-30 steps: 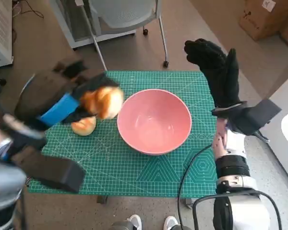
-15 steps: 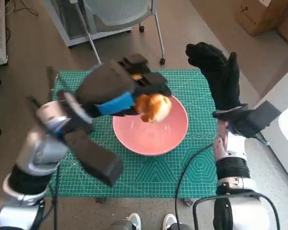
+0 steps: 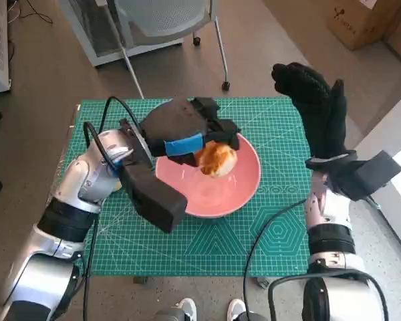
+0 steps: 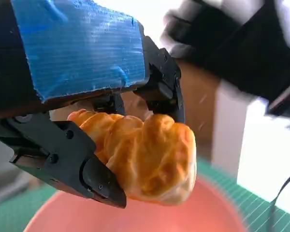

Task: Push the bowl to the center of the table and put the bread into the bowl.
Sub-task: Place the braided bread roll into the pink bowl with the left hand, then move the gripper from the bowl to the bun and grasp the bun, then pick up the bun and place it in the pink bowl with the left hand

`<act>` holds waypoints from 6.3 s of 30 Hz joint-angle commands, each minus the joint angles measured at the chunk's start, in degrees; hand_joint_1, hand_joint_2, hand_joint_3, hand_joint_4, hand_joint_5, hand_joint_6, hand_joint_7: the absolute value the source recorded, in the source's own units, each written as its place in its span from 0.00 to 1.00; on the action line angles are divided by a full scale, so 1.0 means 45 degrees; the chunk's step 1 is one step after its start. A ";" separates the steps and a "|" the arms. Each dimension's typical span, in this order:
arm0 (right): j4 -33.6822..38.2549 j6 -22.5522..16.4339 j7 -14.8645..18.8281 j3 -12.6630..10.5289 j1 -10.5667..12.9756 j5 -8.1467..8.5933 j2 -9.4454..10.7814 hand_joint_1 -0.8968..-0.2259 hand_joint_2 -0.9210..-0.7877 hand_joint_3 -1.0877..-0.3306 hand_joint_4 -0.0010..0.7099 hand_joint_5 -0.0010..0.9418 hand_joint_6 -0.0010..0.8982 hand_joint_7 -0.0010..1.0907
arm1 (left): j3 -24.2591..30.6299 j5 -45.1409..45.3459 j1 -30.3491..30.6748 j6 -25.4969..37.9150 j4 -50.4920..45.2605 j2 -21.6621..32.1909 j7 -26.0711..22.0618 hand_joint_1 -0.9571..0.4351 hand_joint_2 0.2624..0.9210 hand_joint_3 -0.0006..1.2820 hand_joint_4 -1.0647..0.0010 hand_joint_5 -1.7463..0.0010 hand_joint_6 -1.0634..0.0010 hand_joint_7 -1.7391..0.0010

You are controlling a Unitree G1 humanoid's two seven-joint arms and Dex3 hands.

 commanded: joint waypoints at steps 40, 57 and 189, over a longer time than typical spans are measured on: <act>0.0405 0.0296 0.0084 0.0231 0.0168 0.0346 0.0209 0.49 0.00 0.78 0.33 0.00 0.44 0.00 | 0.6620 -0.5652 0.4515 0.1446 -0.4299 0.4178 -0.1993 0.42 0.74 0.00 0.94 0.99 0.99 0.65; 0.0748 0.0559 0.0432 0.0130 -0.0114 0.0488 0.0196 0.48 0.00 0.78 0.36 0.01 0.44 0.00 | 0.6080 -0.4304 0.5873 0.1794 -0.2455 0.5240 -0.2057 0.49 0.69 0.00 0.92 1.00 0.81 0.87; -0.0683 0.0369 0.0638 0.0147 0.1043 0.0617 -0.0022 0.53 0.00 0.76 0.34 0.00 0.43 0.00 | 0.0658 0.0061 0.2213 0.1658 -0.2756 -0.0420 0.0631 0.50 0.89 0.02 0.82 0.95 0.75 0.80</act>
